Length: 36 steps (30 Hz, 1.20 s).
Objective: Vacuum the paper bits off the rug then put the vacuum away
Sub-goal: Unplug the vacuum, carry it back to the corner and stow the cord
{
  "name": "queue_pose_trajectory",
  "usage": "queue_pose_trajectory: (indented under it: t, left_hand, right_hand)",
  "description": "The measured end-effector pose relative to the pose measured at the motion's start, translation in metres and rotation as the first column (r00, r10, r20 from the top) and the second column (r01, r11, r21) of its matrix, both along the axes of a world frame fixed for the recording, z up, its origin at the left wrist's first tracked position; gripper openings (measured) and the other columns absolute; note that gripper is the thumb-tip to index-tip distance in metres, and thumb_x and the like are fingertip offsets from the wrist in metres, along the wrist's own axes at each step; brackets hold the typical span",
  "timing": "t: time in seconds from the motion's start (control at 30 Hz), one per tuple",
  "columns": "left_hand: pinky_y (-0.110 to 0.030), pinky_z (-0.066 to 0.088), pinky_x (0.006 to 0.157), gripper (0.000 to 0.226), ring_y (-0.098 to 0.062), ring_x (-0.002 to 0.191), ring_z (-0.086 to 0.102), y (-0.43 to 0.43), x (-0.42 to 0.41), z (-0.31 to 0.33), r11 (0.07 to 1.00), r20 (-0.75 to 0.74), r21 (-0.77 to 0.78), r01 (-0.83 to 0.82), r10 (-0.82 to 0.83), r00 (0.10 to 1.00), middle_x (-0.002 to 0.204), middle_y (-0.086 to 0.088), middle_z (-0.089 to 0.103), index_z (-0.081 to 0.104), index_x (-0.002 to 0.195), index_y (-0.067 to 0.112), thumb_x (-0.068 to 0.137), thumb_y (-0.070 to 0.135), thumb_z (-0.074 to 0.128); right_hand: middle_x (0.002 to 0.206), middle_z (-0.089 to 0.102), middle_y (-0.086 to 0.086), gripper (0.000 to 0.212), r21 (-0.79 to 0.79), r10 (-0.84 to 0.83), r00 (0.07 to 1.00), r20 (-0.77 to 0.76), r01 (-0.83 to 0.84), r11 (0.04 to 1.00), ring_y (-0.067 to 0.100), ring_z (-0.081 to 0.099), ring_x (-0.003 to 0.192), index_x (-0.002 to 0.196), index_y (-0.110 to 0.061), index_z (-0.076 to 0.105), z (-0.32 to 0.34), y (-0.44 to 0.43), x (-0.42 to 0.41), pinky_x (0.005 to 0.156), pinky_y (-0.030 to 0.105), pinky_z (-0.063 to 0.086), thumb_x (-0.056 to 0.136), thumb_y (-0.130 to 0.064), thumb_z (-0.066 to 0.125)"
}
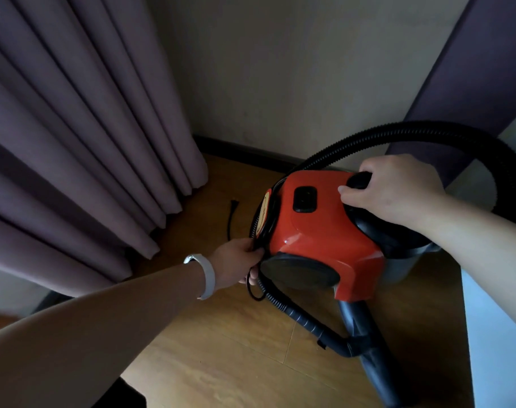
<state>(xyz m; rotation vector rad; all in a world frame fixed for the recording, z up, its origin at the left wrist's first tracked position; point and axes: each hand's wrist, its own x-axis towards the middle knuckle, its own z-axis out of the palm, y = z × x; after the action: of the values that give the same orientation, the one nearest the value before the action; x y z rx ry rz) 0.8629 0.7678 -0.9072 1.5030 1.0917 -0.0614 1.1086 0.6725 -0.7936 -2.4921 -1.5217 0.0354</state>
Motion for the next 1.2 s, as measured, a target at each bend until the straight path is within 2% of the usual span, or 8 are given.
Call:
queue_pose_trajectory:
  t: [0.07,0.2,0.3,0.4,0.5,0.8,0.97,1.2]
  left_hand:
    - [-0.028,0.053,0.065,0.024,-0.016,0.062,0.064,0.007,0.002,0.011,0.969,-0.155,0.118,0.215,-0.196,0.968,0.067,-0.005,0.066,0.059,0.079,0.008,0.099,0.020,0.052]
    - [-0.027,0.052,0.075,0.024,-0.021,0.093,0.068,0.008,0.010,0.037,0.696,-0.575,0.203,0.689,-0.485,0.659,0.101,-0.008,0.071,0.068,0.105,0.004,0.095,0.021,0.054]
    - [-0.023,0.041,0.066,0.025,-0.016,0.079,0.058,0.001,0.015,0.064,0.507,-0.662,0.224,0.832,-0.548,0.512,0.102,-0.007,0.066,0.066,0.109,0.009,0.099,0.025,0.051]
    - [-0.024,0.037,0.058,0.029,-0.011,0.063,0.048,0.003,0.019,0.095,0.392,-0.638,0.299,0.870,-0.596,0.488,0.079,0.002,0.061,0.062,0.082,0.018,0.101,0.031,0.046]
    - [-0.029,0.044,0.062,0.027,-0.013,0.068,0.056,0.011,0.018,0.113,0.331,-0.589,0.439,0.835,-0.595,0.546,0.077,0.005,0.062,0.066,0.083,0.021,0.099,0.035,0.049]
    - [-0.039,0.056,0.081,0.015,-0.006,0.083,0.067,0.041,0.013,0.125,0.559,-0.189,0.644,0.522,-0.545,0.817,0.086,0.011,0.073,0.077,0.085,0.023,0.075,0.030,0.084]
    - [-0.013,0.047,0.073,0.013,0.003,0.076,0.063,0.068,-0.008,0.124,0.712,-0.003,0.586,0.387,-0.476,0.879,0.077,0.018,0.069,0.072,0.075,0.033,0.066,0.033,0.081]
    - [-0.013,0.045,0.056,0.049,0.000,0.058,0.054,0.098,-0.043,0.094,0.927,0.225,0.341,0.153,-0.239,0.945,0.062,0.011,0.064,0.074,0.069,0.027,0.043,0.066,0.087]
  right_hand:
    - [0.066,0.060,-0.007,0.041,0.003,-0.004,1.000,0.014,0.004,1.000,0.020,0.058,0.069,0.071,-0.022,0.062,-0.001,0.000,0.001,0.061,0.031,0.040,0.077,-0.063,0.062]
    - [0.068,0.059,-0.008,0.042,-0.005,0.022,0.999,0.025,-0.022,1.000,0.022,0.059,0.074,0.070,-0.023,0.060,-0.004,0.001,0.001,0.064,0.033,0.044,0.077,-0.065,0.061]
    - [0.069,0.058,-0.009,0.042,-0.015,0.010,1.000,-0.002,-0.010,1.000,0.023,0.060,0.078,0.070,-0.024,0.060,-0.008,0.000,0.003,0.068,0.034,0.045,0.076,-0.065,0.061]
    - [0.069,0.057,-0.010,0.041,-0.012,-0.004,1.000,-0.022,0.003,1.000,0.023,0.059,0.077,0.071,-0.023,0.061,-0.011,0.000,0.004,0.065,0.033,0.042,0.076,-0.064,0.063]
    - [0.068,0.058,-0.010,0.039,0.002,0.026,0.999,-0.043,-0.026,1.000,0.020,0.057,0.075,0.072,-0.025,0.063,-0.008,-0.001,0.003,0.064,0.032,0.039,0.076,-0.064,0.064]
    - [0.073,0.062,-0.014,0.040,0.059,0.233,0.965,-0.120,-0.228,0.972,0.016,0.059,0.076,0.081,-0.030,0.066,0.013,0.000,-0.020,0.069,0.030,0.046,0.066,-0.066,0.061]
    - [0.073,0.066,-0.013,0.039,0.074,0.334,0.903,-0.271,-0.327,0.942,0.010,0.063,0.075,0.080,-0.030,0.067,0.028,0.000,-0.036,0.074,0.034,0.054,0.063,-0.066,0.071]
    - [0.075,0.071,-0.011,0.040,0.115,0.304,0.850,-0.431,-0.282,0.953,0.007,0.067,0.073,0.073,-0.032,0.068,0.032,0.003,-0.040,0.075,0.039,0.058,0.051,-0.065,0.076]
